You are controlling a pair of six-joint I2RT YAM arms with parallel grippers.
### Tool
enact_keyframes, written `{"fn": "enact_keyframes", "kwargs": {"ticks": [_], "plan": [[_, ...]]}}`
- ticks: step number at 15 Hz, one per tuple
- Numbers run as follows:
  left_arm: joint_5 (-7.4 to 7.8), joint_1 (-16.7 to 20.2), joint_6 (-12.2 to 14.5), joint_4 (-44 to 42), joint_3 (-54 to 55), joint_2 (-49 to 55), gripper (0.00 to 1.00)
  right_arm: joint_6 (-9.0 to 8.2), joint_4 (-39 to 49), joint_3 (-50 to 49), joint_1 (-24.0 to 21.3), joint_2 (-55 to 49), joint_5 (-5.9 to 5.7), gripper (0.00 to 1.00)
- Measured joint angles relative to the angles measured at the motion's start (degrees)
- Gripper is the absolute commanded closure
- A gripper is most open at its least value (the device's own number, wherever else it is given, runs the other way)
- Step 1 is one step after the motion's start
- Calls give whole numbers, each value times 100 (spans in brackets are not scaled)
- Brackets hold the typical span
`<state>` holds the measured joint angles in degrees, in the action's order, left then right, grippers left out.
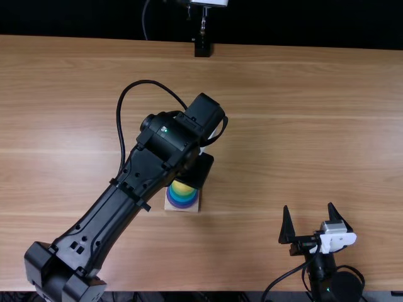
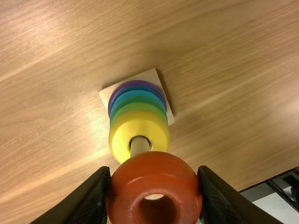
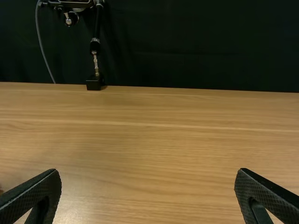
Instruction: Build the Hanoi tower: stack the rings onto the peg from bottom to top in this color order: purple, dark blue, light blue, dark green, light green, yellow, orange.
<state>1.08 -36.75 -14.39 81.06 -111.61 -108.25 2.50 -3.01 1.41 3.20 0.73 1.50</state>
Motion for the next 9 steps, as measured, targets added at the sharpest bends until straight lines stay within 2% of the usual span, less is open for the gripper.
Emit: {"fn": "enact_keyframes", "kwargs": {"ticks": [6, 7, 9], "plan": [[4, 48, 2, 22, 199, -4, 100, 0, 2, 0, 0, 0, 0, 0], [4, 48, 0, 17, 199, -4, 79, -2, 2, 0, 0, 0, -2, 0], [22, 48, 2, 24, 199, -4, 0, -2, 0, 0, 0, 0, -4, 0]]}}
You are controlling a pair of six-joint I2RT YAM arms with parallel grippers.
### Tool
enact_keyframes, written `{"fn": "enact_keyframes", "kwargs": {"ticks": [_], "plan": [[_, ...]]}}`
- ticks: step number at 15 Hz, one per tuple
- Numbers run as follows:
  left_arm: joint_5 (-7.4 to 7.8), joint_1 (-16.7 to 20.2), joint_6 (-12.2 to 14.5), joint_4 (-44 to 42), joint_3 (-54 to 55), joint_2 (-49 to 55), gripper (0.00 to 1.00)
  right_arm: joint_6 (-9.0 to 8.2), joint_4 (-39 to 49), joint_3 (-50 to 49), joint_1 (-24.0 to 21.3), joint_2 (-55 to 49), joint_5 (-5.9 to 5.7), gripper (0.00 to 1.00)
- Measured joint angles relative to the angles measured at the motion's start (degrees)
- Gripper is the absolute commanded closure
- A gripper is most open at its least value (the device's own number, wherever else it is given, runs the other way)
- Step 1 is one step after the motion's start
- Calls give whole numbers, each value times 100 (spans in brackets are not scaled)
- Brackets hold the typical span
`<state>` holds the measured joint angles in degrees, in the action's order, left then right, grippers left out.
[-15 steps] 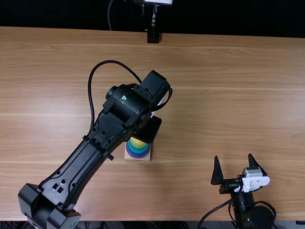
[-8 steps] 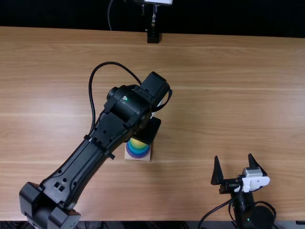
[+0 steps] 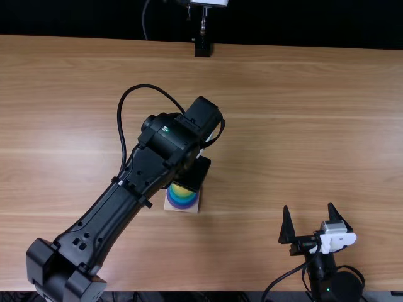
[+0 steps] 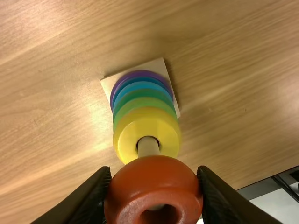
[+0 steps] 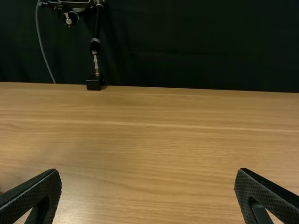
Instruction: Build the Hanoi tower: stack the rings onto the peg from bottom to top in this color order: purple, dark blue, light blue, dark green, light green, yellow, orange.
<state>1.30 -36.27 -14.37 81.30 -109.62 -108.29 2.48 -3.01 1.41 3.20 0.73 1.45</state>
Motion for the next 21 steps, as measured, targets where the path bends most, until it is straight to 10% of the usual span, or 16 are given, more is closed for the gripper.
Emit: {"fn": "enact_keyframes", "kwargs": {"ticks": [7, 14, 17, 21], "plan": [[44, 302, -2, -326, 308, -2, 0, 2, 2, 0, 0, -2, 2, 0], [52, 1266, 2, -3174, 590, 1683, 0, 2, 2, 0, 0, 0, 2, 0], [-227, 2081, 2, -3637, 2050, 3410, 0, 4, 0, 0, 0, 0, 4, 0], [-496, 3029, -2, -6365, 5598, 5670, 0, 2, 2, 0, 0, 0, 2, 0]]}}
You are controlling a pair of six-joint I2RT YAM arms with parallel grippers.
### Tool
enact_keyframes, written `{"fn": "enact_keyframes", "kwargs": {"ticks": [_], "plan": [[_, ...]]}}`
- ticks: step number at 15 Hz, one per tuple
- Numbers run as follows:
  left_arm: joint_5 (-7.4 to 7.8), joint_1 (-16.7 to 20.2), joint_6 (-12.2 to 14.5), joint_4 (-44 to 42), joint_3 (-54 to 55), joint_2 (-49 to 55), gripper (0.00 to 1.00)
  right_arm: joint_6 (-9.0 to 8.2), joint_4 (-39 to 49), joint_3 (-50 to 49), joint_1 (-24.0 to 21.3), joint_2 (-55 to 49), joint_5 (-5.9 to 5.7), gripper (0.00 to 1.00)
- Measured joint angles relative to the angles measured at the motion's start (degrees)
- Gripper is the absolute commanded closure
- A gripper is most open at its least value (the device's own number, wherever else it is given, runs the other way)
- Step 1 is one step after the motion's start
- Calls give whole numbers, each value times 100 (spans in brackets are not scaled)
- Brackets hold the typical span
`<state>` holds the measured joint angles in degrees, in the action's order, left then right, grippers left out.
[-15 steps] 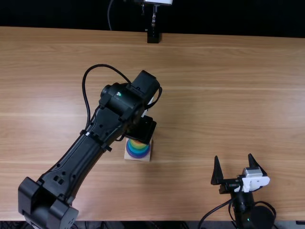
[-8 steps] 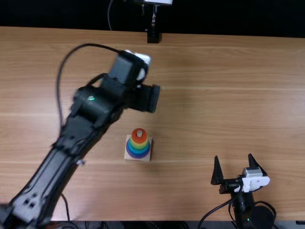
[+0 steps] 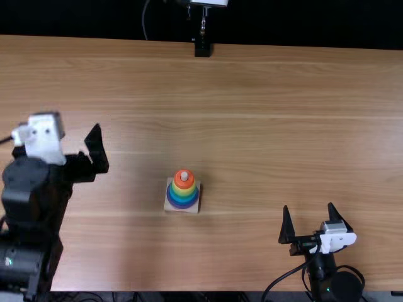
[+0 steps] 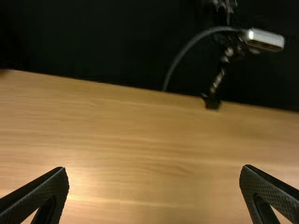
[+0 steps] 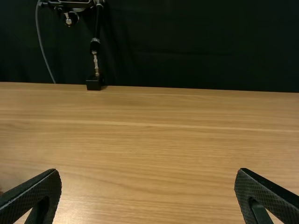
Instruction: Build the Hanoi tower: stack the rings onto the peg from bottom to top in this color order: purple, dark blue, light blue, dark green, light green, yellow, orange.
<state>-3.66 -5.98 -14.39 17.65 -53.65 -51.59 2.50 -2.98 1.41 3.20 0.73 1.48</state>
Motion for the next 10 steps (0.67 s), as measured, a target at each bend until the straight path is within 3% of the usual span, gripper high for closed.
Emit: {"fn": "enact_keyframes", "kwargs": {"ticks": [3, 6, 10], "plan": [[549, 87, 4, -2382, 2990, 1996, 0, 2, 0, 0, 0, 0, 2, 0], [693, 293, 11, -2988, 4658, 3410, 0, 0, 0, 0, 0, 0, 0, 0], [708, 352, 256, -2903, 5276, 4354, 0, 2, -2, 0, 0, 0, 0, 0]]}}
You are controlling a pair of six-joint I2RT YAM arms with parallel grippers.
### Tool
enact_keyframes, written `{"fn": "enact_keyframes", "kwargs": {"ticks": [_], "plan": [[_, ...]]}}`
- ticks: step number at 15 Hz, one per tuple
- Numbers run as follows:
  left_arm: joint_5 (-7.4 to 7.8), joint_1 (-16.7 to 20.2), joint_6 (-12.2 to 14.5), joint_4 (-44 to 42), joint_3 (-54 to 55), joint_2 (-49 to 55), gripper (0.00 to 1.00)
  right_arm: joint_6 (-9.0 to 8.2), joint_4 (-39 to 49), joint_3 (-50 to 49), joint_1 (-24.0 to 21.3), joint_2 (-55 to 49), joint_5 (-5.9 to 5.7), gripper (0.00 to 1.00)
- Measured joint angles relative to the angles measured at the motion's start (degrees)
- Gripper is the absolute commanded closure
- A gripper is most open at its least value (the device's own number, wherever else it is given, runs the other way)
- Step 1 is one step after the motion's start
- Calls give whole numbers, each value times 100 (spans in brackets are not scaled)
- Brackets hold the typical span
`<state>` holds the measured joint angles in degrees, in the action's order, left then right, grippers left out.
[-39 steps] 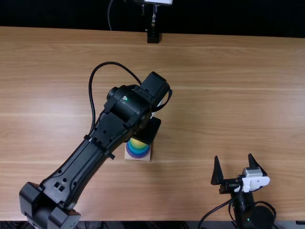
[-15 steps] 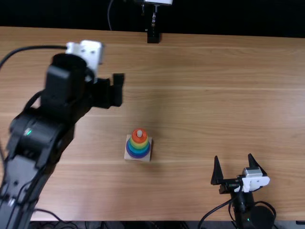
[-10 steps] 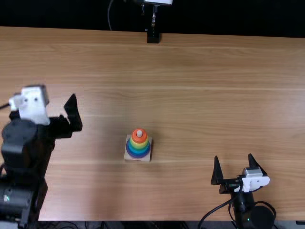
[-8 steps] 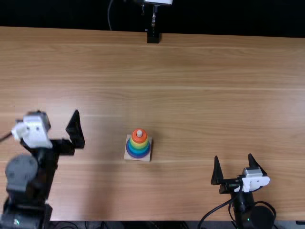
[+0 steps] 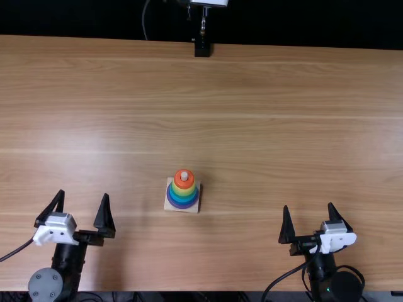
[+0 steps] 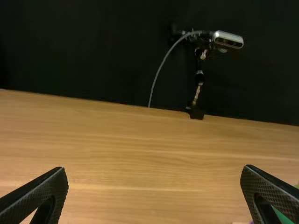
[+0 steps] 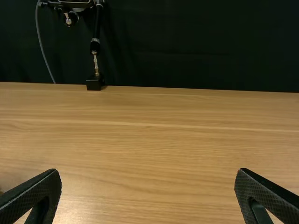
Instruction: Build the Hanoi tower: stack the rings onto the peg from bottom to top in this color order: purple, dark blue, light blue, dark green, light green, yellow, orange.
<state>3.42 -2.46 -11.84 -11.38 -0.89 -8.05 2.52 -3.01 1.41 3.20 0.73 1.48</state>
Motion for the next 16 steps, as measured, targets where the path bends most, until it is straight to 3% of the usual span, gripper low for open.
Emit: {"fn": "enact_keyframes", "kwargs": {"ticks": [3, 5, 8, 16], "plan": [[2, 33, 800, 1226, 0, 595, 0, -2, 2, 0, 0, 0, 0, 0], [-26, 127, 1123, 1600, -13, 719, 0, 0, 2, -2, 0, 0, 0, 0], [-46, 144, 1311, 1602, -13, 737, 0, 0, 2, -2, 0, 0, 2, 0], [-42, 144, 1342, 1606, -13, 737, 0, -2, 2, -2, 0, 0, 0, 0]]}}
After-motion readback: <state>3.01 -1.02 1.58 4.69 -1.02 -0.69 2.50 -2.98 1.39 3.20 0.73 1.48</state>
